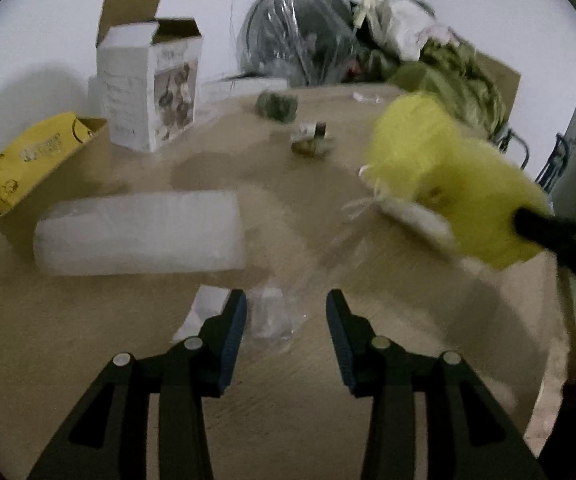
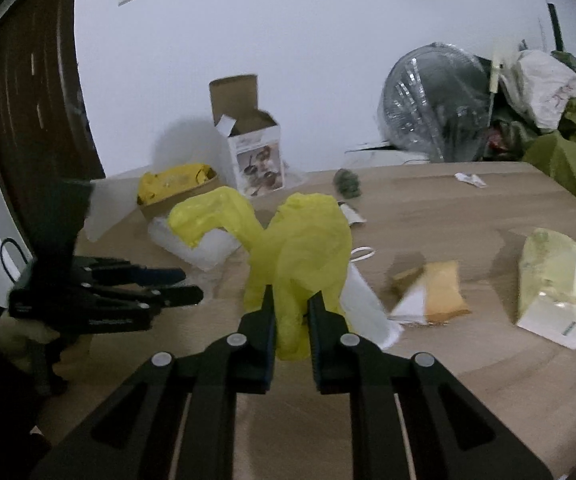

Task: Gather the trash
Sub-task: 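Carry the yellow bag and clear wrapper in both grippers over the cream bucket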

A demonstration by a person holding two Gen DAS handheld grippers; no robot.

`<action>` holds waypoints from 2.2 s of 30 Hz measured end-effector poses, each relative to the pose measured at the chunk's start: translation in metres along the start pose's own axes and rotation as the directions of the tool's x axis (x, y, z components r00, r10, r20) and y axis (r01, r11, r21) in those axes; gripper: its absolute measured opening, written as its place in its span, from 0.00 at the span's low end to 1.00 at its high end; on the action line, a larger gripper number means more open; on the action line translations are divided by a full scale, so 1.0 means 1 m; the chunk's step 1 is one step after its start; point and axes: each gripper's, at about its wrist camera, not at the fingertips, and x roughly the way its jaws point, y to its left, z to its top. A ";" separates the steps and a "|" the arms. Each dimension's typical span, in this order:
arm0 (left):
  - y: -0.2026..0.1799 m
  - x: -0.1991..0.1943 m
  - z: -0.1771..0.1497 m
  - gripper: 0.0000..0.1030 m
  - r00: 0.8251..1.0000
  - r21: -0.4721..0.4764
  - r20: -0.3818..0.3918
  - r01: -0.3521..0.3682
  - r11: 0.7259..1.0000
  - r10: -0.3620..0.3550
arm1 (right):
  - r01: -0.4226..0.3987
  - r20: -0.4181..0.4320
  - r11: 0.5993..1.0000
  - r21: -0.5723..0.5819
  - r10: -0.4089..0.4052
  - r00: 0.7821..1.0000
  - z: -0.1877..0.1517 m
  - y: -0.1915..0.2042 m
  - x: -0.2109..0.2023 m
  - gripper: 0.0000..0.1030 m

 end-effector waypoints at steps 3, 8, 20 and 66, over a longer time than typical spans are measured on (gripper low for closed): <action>-0.003 0.005 -0.003 0.40 1.000 0.034 -0.010 -0.026 0.999 0.026 | 0.005 0.012 1.000 0.017 -0.005 1.000 -0.006 -0.010 -0.010 0.12; -0.005 0.006 -0.005 0.38 0.999 0.057 -0.001 -0.046 0.997 0.047 | 0.006 0.023 0.999 0.038 -0.006 1.000 -0.014 -0.018 -0.021 0.12; -0.031 -0.025 -0.009 0.26 0.995 0.143 0.091 -0.055 0.988 0.042 | 0.015 0.033 0.999 0.044 -0.016 0.999 -0.025 -0.014 -0.038 0.12; -0.175 -0.067 -0.024 0.26 0.943 0.383 0.095 0.262 0.886 -0.320 | 0.279 0.043 0.932 0.232 -0.297 0.954 -0.118 -0.065 -0.172 0.12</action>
